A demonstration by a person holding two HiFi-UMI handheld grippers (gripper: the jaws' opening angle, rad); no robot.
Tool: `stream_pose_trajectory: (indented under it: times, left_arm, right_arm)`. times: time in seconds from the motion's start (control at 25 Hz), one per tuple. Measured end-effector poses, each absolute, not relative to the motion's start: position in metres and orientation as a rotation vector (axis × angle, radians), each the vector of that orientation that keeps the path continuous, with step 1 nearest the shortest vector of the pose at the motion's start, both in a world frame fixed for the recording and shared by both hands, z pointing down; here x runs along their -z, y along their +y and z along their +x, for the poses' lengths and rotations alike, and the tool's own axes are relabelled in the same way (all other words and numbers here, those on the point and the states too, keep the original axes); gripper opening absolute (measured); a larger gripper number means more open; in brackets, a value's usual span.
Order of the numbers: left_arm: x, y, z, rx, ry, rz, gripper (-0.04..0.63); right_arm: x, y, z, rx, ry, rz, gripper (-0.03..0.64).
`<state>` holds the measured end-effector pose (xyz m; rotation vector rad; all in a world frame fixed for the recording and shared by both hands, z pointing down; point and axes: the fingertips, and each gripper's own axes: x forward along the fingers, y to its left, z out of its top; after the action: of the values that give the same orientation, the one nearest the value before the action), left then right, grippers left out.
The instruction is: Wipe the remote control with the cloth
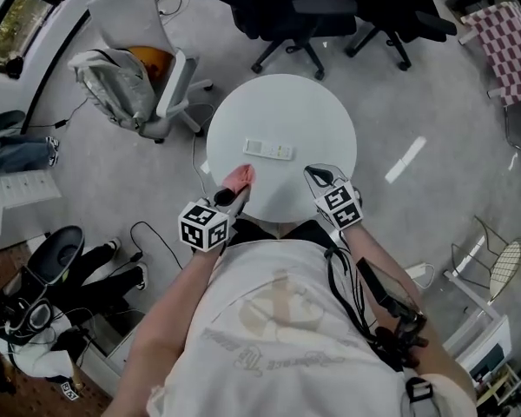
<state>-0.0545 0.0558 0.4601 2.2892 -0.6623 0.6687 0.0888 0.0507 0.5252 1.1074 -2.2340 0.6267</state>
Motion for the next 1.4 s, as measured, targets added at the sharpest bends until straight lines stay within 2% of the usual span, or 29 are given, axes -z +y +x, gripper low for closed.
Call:
stream_pose_trajectory:
  times: [0.72,0.84,0.96,1.2,1.4]
  left_arm:
    - [-0.525,0.005,-0.011,-0.803,-0.422,2.230,0.021]
    - [-0.536,0.000,-0.006,-0.821,-0.391,2.218,0.022]
    - [-0.543,-0.003,0.001,-0.836,-0.362,2.218,0.021]
    - [-0.546,-0.004,0.018,-0.839,-0.350,2.207,0.021]
    - [-0.551,-0.010,0.022,-0.846,-0.359,2.189,0.021]
  right_arm:
    - [-0.587,0.025,0.069,-0.426,-2.078,0.803,0.022]
    - [-0.600,0.022,0.066,-0.403,-2.068,0.751,0.068]
    - [-0.610,0.019,0.067,-0.389,-2.069,0.700,0.151]
    - [-0.623,0.020,0.064,-0.350,-2.113,0.568,0.271]
    - [-0.629,0.011,0.058,-0.309,-2.150,0.518,0.273]
